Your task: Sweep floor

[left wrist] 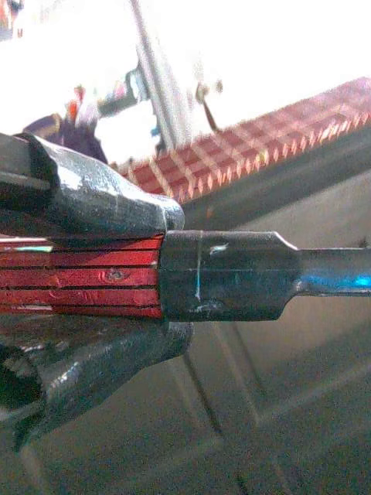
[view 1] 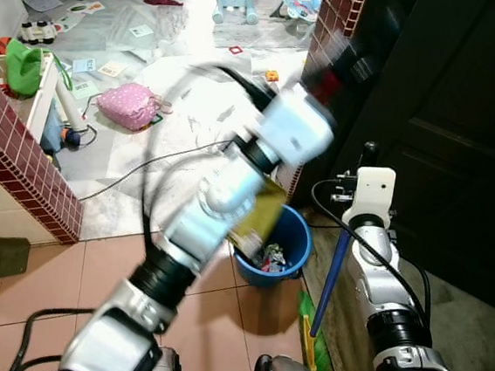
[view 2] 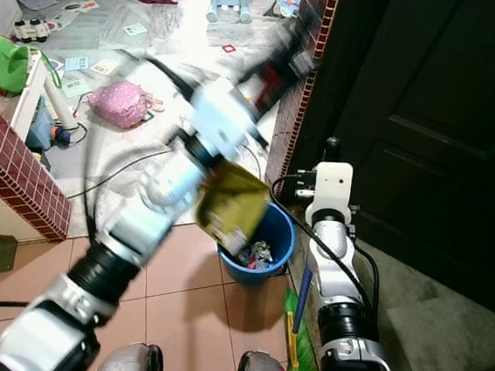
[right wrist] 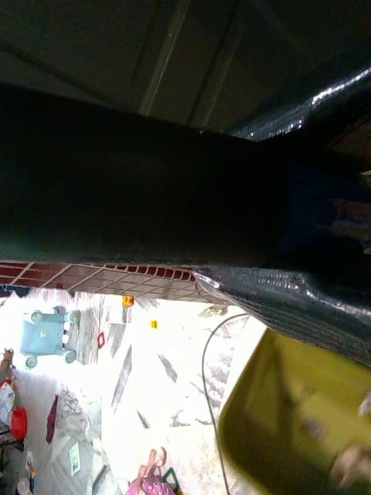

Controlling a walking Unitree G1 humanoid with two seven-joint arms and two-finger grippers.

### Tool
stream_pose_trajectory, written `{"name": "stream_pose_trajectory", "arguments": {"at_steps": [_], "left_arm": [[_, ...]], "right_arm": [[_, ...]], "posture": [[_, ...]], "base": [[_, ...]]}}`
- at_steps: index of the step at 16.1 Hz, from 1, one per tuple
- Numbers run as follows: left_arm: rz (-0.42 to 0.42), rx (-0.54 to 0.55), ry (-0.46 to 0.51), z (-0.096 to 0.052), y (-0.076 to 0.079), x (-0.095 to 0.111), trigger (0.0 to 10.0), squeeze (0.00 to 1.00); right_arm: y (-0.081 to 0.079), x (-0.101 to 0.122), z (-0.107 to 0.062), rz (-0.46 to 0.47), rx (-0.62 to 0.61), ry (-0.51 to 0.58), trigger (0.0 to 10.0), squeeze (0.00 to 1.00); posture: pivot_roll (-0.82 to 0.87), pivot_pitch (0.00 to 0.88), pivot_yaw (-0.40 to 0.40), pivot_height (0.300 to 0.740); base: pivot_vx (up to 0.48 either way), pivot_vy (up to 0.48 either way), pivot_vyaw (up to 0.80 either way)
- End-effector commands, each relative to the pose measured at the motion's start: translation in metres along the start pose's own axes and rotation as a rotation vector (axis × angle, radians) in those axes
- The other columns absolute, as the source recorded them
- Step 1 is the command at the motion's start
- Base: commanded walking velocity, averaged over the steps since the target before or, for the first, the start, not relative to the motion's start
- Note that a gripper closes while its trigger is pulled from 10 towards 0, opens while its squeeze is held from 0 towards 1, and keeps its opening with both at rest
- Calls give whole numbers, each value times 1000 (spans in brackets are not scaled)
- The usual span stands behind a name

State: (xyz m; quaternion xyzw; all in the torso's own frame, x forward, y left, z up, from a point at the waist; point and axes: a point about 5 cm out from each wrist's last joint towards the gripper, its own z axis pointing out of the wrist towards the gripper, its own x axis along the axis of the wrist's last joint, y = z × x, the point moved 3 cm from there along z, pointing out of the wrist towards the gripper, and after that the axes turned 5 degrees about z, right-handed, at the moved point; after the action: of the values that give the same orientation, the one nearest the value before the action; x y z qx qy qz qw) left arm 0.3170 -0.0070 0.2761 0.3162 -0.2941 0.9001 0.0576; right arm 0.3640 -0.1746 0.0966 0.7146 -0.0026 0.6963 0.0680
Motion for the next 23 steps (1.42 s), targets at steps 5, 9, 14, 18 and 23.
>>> {"name": "stream_pose_trajectory", "arguments": {"at_steps": [5, 9, 14, 18, 23], "left_arm": [[-159, -337, -16, -6, 61, 6, 10000, 0], [-130, -342, -4, -8, 63, 7, 10000, 0], [-39, -96, 58, 14, 7, 18, 10000, 0], [-5, 251, 60, 25, -71, 27, 10000, 0], [175, 509, -112, -11, -141, 3, 10000, 0]], "right_arm": [[0, 3, 3, -37, 7, 16, 10000, 0], [0, 3, 4, -35, 6, 17, 10000, 0], [-1, 4, 5, -37, 13, 18, 10000, 0], [-2, 3, 4, -34, 15, 22, 10000, 0], [-14, 6, 8, 6, 60, 23, 10000, 0]], "posture": [[-69, 71, 1, 740], [-69, 69, -1, 740], [-63, 66, -5, 740], [-53, 50, -7, 740], [-26, 45, -17, 740]], "base": [[0, 0, 0], [0, 0, 0], [0, 0, 0], [0, 0, 0], [0, 0, 0]]}}
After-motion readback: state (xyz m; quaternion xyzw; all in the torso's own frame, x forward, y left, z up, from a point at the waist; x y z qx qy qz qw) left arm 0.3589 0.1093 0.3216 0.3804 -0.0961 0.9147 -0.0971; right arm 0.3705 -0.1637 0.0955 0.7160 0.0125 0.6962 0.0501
